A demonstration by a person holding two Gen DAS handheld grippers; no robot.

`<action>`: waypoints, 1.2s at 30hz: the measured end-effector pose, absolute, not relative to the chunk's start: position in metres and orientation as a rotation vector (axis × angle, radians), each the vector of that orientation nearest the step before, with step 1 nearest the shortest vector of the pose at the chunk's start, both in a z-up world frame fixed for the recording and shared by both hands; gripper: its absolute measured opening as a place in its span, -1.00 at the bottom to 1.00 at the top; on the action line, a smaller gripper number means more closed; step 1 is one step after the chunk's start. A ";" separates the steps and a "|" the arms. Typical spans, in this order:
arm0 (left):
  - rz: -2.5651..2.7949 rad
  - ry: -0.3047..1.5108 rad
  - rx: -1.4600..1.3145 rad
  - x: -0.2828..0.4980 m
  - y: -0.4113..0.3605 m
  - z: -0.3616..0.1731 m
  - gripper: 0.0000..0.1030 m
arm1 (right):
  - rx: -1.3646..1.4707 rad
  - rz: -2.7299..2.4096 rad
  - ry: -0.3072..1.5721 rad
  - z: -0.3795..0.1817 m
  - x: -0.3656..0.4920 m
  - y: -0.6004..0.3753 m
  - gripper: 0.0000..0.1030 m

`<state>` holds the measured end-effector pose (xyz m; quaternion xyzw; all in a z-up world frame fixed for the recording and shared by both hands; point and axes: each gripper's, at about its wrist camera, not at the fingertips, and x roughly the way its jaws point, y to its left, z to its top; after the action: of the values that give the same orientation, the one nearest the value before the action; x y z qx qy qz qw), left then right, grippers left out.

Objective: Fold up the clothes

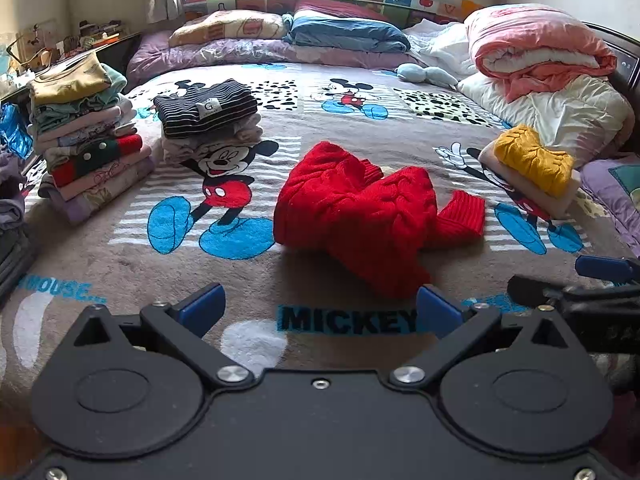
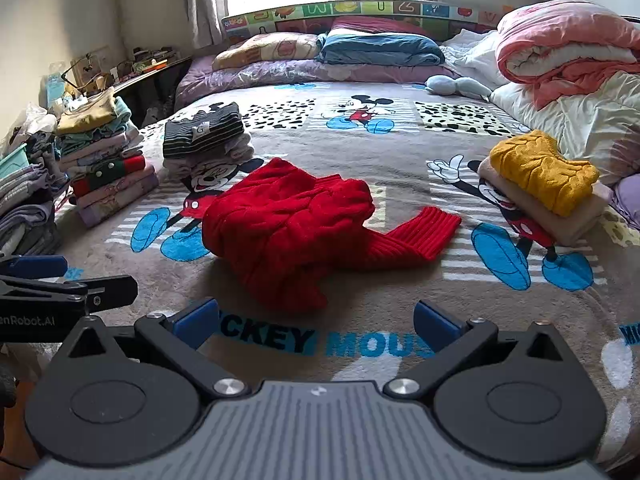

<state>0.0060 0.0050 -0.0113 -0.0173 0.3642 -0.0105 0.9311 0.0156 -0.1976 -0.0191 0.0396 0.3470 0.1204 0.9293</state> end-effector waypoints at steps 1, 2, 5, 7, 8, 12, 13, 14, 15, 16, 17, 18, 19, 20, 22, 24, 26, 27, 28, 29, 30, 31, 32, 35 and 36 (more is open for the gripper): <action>-0.021 0.748 -0.037 0.007 0.005 -0.012 1.00 | 0.103 0.258 0.701 -0.019 0.016 -0.201 1.00; -0.020 0.750 -0.038 0.007 0.006 -0.012 1.00 | 0.119 0.267 0.696 -0.018 0.016 -0.203 1.00; -0.019 0.751 -0.043 0.008 0.007 -0.014 1.00 | 0.151 0.287 0.690 -0.018 0.017 -0.207 1.00; -0.020 0.752 -0.042 0.009 0.007 -0.015 1.00 | 0.156 0.289 0.687 -0.017 0.018 -0.208 1.00; -0.021 0.753 -0.041 0.010 0.007 -0.016 1.00 | 0.162 0.294 0.685 -0.018 0.018 -0.208 1.00; -0.026 0.754 -0.037 0.014 0.008 -0.018 1.00 | 0.176 0.313 0.677 -0.021 0.019 -0.210 1.00; -0.029 0.755 -0.036 0.016 0.008 -0.018 1.00 | 0.173 0.314 0.676 -0.022 0.020 -0.210 1.00; -0.031 0.754 -0.035 0.018 0.009 -0.019 1.00 | 0.171 0.313 0.674 -0.023 0.021 -0.210 1.00; -0.032 0.754 -0.036 0.020 0.011 -0.020 1.00 | 0.171 0.311 0.671 -0.023 0.023 -0.211 1.00; -0.035 0.755 -0.039 0.023 0.013 -0.020 1.00 | 0.170 0.310 0.669 -0.024 0.024 -0.211 1.00; -0.040 0.755 -0.043 0.026 0.015 -0.021 1.00 | 0.169 0.309 0.667 -0.025 0.026 -0.212 1.00; -0.049 0.752 -0.047 0.030 0.017 -0.021 1.00 | 0.165 0.309 0.663 -0.026 0.028 -0.212 1.00; -0.061 0.749 -0.051 0.034 0.019 -0.021 1.00 | 0.153 0.307 0.655 -0.026 0.030 -0.213 1.00; -0.074 0.750 -0.053 0.038 0.022 -0.021 1.00 | 0.143 0.307 0.646 -0.026 0.033 -0.214 1.00; -0.100 0.750 -0.054 0.048 0.026 -0.022 1.00 | 0.124 0.310 0.629 -0.026 0.039 -0.217 1.00; -0.123 0.744 -0.054 0.057 0.030 -0.022 1.00 | 0.124 0.315 0.622 -0.025 0.047 -0.222 1.00; -0.144 0.740 -0.044 0.067 0.032 -0.024 1.00 | 0.132 0.328 0.611 -0.025 0.056 -0.227 1.00; -0.155 0.736 -0.037 0.073 0.034 -0.025 1.00 | 0.128 0.334 0.608 -0.025 0.061 -0.229 1.00; -0.165 0.729 -0.027 0.078 0.035 -0.026 1.00 | 0.124 0.338 0.607 -0.025 0.067 -0.230 1.00; -0.180 0.727 -0.013 0.083 0.035 -0.028 1.00 | 0.127 0.347 0.613 -0.026 0.072 -0.232 1.00; -0.206 0.736 -0.003 0.089 0.037 -0.030 1.00 | 0.132 0.358 0.623 -0.027 0.079 -0.233 1.00; -0.237 0.754 -0.003 0.096 0.038 -0.032 1.00 | 0.141 0.378 0.639 -0.029 0.085 -0.234 1.00; -0.255 0.770 -0.017 0.102 0.040 -0.033 1.00 | 0.151 0.399 0.660 -0.030 0.092 -0.234 1.00; -0.290 0.782 -0.088 0.119 0.048 -0.036 1.00 | 0.167 0.431 0.699 -0.036 0.109 -0.235 1.00; -0.306 0.780 -0.105 0.124 0.050 -0.037 0.99 | 0.168 0.438 0.703 -0.038 0.114 -0.234 1.00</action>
<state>0.1244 0.0499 -0.0368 -0.0507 0.3786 -0.1486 0.9121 0.1138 -0.2341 -0.0380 0.0817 0.3410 0.2124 0.9121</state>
